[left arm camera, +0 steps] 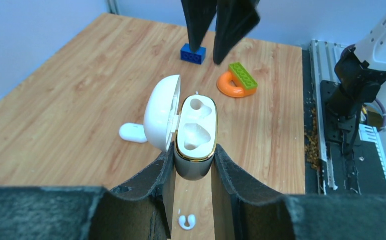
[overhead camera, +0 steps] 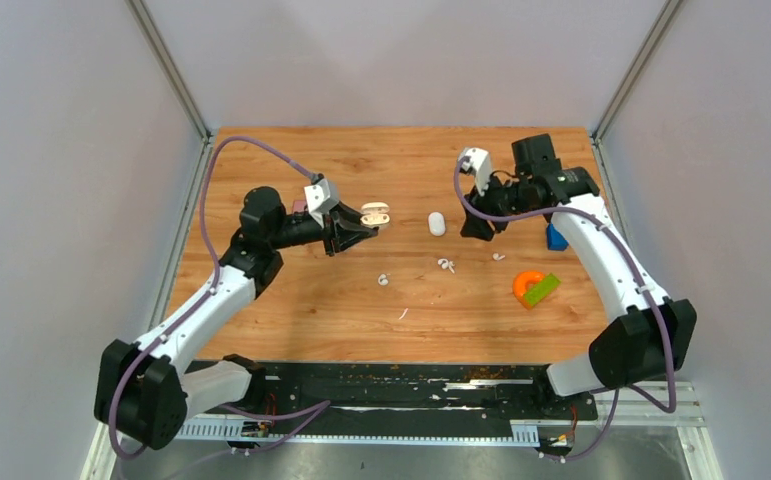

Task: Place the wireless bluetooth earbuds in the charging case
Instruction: Adjust the earbud at the center of the board.

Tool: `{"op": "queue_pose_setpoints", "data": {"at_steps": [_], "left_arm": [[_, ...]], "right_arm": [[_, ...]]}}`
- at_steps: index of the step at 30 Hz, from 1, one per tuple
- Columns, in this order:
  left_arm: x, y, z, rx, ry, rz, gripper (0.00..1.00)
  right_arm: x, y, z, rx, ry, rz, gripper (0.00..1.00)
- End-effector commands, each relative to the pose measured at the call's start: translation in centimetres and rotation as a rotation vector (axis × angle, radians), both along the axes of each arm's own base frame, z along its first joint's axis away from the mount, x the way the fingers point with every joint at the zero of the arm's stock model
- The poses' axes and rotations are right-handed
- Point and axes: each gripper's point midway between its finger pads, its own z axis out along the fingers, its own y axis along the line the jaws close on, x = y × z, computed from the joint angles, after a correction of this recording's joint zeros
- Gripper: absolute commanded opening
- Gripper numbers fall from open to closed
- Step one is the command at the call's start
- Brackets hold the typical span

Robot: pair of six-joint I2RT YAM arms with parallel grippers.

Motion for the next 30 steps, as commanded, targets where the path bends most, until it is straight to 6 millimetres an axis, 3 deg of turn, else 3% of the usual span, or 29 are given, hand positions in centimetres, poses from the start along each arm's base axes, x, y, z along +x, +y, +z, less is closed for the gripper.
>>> {"op": "queue_pose_setpoints", "data": {"at_steps": [1, 6, 14, 19, 25, 30], "left_arm": [[-0.8, 1.5, 0.5, 0.055, -0.02, 0.023, 0.0], [-1.3, 2.3, 0.0, 0.072, -0.003, 0.048, 0.0], [-1.4, 3.3, -0.1, 0.131, -0.022, 0.074, 0.0], [-1.5, 4.1, -0.1, 0.146, -0.034, 0.097, 0.0], [-1.3, 4.7, 0.0, 0.144, -0.041, 0.124, 0.0], [-1.2, 4.9, 0.4, 0.138, -0.031, 0.134, 0.0]], "right_arm": [[1.4, -1.1, -4.5, -0.112, -0.053, 0.019, 0.47], [1.6, -1.4, -8.7, -0.167, 0.02, 0.066, 0.43], [5.7, -1.5, -14.3, -0.273, 0.14, 0.099, 0.32], [6.0, -0.8, -14.9, -0.286, 0.281, 0.078, 0.28], [4.1, 0.4, -15.9, -0.317, 0.362, 0.079, 0.28], [3.8, 0.0, -17.0, -0.356, 0.385, 0.083, 0.29]]}}
